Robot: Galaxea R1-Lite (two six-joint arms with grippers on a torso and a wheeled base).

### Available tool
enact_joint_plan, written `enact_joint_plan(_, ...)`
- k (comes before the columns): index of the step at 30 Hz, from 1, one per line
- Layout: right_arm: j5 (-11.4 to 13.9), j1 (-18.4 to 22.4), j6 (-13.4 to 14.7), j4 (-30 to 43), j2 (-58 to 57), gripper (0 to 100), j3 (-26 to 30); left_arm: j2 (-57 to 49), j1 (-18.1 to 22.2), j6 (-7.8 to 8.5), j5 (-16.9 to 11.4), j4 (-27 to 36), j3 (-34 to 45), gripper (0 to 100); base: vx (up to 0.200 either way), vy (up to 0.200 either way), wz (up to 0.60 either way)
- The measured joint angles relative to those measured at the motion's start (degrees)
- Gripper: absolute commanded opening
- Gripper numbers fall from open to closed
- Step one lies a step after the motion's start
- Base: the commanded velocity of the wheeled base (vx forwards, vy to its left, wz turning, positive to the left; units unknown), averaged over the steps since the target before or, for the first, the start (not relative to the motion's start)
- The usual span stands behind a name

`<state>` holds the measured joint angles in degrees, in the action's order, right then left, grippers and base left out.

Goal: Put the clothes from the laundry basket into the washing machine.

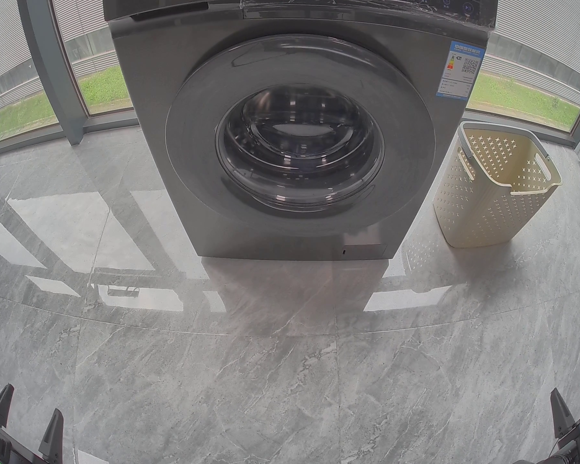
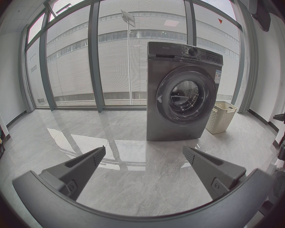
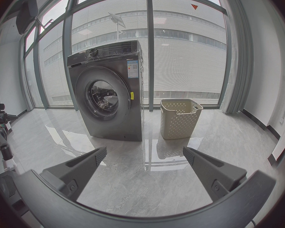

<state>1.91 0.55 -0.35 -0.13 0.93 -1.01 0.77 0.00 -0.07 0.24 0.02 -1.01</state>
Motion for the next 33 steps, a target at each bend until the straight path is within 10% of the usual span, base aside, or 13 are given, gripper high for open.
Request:
enact_joint_plan(23, 0.8, 0.0, 1.9, -4.5, 0.6, 100, -4.7, 0.1, 0.0, -0.06, 0.0, 0.0, 0.0, 100, 0.035, 0.000, 0.00)
enact_joint_plan(33, 6.9, -0.2, 2.8, -9.6, 16.9, 100, -9.2, 0.1, 0.0, 0.02, 0.0, 0.0, 0.0, 100, 0.020, 0.000, 0.00)
